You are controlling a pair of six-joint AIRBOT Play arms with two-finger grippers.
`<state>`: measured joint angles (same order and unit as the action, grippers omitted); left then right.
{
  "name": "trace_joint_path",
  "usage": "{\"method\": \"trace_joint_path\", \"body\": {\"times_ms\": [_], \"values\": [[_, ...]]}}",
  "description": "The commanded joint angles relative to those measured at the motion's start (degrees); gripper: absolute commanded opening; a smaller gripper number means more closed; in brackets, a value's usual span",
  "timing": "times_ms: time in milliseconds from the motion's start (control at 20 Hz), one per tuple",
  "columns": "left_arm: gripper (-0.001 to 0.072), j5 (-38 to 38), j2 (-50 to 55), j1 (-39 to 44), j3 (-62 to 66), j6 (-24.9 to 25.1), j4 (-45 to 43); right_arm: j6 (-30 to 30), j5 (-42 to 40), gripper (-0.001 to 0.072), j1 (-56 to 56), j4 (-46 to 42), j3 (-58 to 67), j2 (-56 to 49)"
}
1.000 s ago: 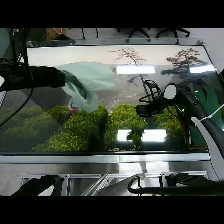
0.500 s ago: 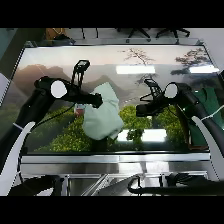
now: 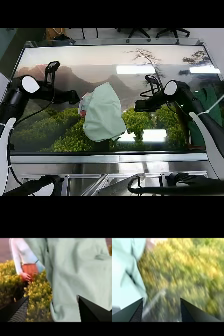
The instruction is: Fold the shirts.
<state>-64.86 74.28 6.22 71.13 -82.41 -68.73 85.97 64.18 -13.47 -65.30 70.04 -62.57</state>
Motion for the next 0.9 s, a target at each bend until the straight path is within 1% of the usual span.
{"method": "trace_joint_path", "body": {"times_ms": [0,100,150,200,300,450,550,650,700,750,800,850], "values": [[0.0658,11.93,2.43,-7.45,-9.68,7.98,17.07,-6.27,-12.87,0.0503,-0.09,9.68,0.04,-5.40],[0.0658,17.38,6.75,-8.72,-11.26,14.56,27.91,-13.05,-18.71,0.0503,-0.09,18.01,0.09,-9.09],[0.0659,18.86,9.14,-8.66,-10.82,16.79,31.47,-16.87,-20.50,0.0503,-0.09,22.51,0.09,-11.08],[0.0659,19.91,11.63,-8.09,-9.81,18.14,33.27,-20.55,-21.18,0.0503,-0.09,26.67,0.11,-12.94],[0.0658,21.94,16.50,-6.38,-6.97,18.14,33.05,-27.19,-21.20,0.0502,-0.31,33.90,0.11,-16.48],[0.0659,22.75,23.41,-4.22,-1.57,18.34,32.22,-34.12,-21.31,0.0503,-1.51,41.48,0.11,-20.46],[0.0658,20.98,27.50,-3.34,1.77,18.32,32.15,-37.22,-21.31,0.0503,-2.43,44.22,0.17,-22.25],[0.0650,18.08,31.10,-3.37,4.37,18.32,32.20,-38.32,-21.31,0.0502,-3.08,46.34,0.35,-23.47],[0.0492,16.48,32.52,-3.41,5.57,18.32,32.20,-39.60,-21.31,0.0502,-3.17,48.09,0.35,-23.76],[0.0295,15.04,33.62,-3.41,6.69,18.43,32.17,-41.77,-21.31,0.0499,-3.17,50.18,0.35,-23.89],[0.0150,13.75,34.38,-3.41,7.69,18.56,32.24,-43.85,-21.31,0.0375,-3.13,51.87,0.35,-23.91],[0.0030,13.00,34.86,-3.39,8.55,18.53,32.28,-45.88,-21.31,0.0181,-3.13,53.55,0.35,-23.91]]}}
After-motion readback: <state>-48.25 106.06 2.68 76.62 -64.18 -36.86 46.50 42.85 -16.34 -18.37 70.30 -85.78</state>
